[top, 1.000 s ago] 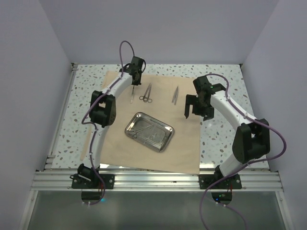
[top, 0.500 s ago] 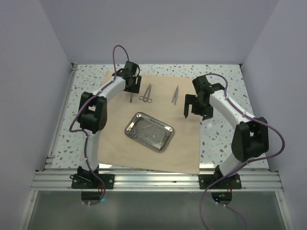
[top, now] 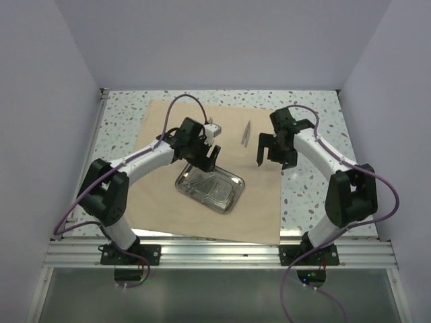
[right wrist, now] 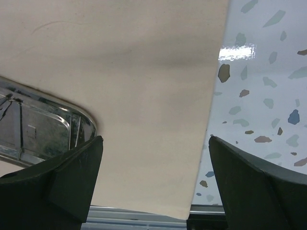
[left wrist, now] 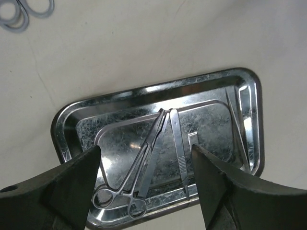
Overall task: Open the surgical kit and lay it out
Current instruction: Pick up the medical item from the container.
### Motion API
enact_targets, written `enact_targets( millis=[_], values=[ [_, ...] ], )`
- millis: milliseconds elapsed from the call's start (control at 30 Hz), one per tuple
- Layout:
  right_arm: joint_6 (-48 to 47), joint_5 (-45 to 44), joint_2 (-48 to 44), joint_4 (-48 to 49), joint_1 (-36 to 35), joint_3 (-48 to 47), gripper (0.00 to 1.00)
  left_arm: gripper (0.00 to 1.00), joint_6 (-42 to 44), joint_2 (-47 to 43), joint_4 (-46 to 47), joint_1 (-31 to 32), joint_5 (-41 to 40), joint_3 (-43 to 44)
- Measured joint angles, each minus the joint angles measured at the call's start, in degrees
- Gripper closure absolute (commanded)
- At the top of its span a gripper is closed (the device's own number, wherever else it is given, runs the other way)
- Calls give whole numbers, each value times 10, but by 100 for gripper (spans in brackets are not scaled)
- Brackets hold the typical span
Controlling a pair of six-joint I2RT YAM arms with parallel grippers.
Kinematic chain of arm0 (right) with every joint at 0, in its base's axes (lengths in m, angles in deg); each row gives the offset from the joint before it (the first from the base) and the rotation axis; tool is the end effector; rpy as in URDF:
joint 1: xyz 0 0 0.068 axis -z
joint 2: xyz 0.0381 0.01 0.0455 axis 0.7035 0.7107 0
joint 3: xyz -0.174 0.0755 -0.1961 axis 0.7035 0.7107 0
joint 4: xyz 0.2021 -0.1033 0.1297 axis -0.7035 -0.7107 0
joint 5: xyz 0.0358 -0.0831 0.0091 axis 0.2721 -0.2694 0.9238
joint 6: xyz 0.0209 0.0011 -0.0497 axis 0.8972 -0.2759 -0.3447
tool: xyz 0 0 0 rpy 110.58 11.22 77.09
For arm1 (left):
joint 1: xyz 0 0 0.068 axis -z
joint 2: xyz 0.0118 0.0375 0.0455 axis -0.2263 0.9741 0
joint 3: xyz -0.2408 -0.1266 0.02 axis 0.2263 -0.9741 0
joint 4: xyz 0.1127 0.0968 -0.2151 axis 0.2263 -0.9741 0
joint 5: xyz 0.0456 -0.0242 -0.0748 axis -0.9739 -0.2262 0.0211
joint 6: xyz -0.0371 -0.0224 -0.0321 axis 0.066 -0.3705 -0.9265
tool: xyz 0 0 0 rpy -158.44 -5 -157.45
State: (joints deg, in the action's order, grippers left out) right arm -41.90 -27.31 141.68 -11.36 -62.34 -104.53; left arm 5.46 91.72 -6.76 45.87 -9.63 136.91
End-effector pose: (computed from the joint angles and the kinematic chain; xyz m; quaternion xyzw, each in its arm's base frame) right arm 0.3086 0.0971 0.2461 0.0734 0.9835 0.0490 0.1579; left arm 0.2976 -0.2010 0.2312 0.2620 0.9056 -0.1993 0.2674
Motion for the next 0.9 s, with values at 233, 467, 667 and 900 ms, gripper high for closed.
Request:
enact_targets(
  millis=[233,467,667,900],
  values=[
    [0,-1,-17,-1,0,28,4,26,9,43,-2,4,-2,-10],
    [0,-3,-49,-5,0,39,4,31,13,61,-1,23,-26,-10],
    [0,-5,-51,-8,0,40,4,35,8,85,0,33,-83,-10],
    [0,-5,-51,-9,0,40,4,36,8,103,4,33,-112,-2]
  ],
)
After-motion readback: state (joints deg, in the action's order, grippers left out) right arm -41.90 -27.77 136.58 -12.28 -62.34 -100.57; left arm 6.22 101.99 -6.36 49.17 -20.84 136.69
